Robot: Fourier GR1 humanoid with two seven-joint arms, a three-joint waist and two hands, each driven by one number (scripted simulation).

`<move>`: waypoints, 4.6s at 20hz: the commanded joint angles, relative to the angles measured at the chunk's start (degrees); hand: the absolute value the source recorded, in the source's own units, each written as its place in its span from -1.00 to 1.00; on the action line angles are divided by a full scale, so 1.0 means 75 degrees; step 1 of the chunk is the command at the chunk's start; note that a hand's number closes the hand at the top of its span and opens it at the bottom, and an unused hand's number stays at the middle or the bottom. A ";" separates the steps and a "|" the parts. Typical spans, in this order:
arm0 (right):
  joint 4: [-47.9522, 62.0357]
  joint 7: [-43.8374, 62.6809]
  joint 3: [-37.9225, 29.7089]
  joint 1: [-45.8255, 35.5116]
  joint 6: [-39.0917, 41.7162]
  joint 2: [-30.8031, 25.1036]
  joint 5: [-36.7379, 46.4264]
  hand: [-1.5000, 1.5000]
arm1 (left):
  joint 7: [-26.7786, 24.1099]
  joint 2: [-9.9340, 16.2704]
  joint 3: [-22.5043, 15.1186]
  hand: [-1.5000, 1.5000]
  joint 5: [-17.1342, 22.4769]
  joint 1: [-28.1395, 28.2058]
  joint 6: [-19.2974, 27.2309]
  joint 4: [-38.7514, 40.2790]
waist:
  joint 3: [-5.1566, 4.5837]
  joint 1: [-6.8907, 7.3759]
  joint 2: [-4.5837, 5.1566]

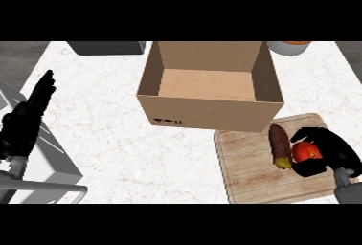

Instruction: Pick the tomato from the cutting board and place it in the cardboard box

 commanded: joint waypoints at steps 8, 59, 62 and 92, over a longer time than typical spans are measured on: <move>0.0456 -0.3063 0.0877 -0.1768 0.0673 -0.1208 0.0930 1.00 | 0.0047 -0.0665 -0.0541 0.00 0.0218 -0.0165 -0.0259 0.0040 | -0.0150 0.0971 0.0393; 0.6819 -0.8313 0.0841 -0.8466 0.2065 0.2039 -0.0741 1.00 | -0.0245 -0.1013 -0.0772 0.00 0.0134 0.0226 0.0305 0.0389 | -0.0209 0.0443 0.0233; 0.7213 -0.8166 0.0972 -0.8419 0.1679 0.2313 -0.0455 1.00 | 0.0029 -0.0878 -0.0782 0.00 0.0203 0.0161 0.0219 0.0086 | -0.0199 0.0449 0.0227; 0.9825 -0.7028 -0.3180 -0.9119 0.2214 0.0868 -0.3943 -1.00 | 0.0042 -0.0782 -0.0771 0.00 0.0188 -0.0127 0.0164 -0.0027 | -0.0178 0.0689 0.0536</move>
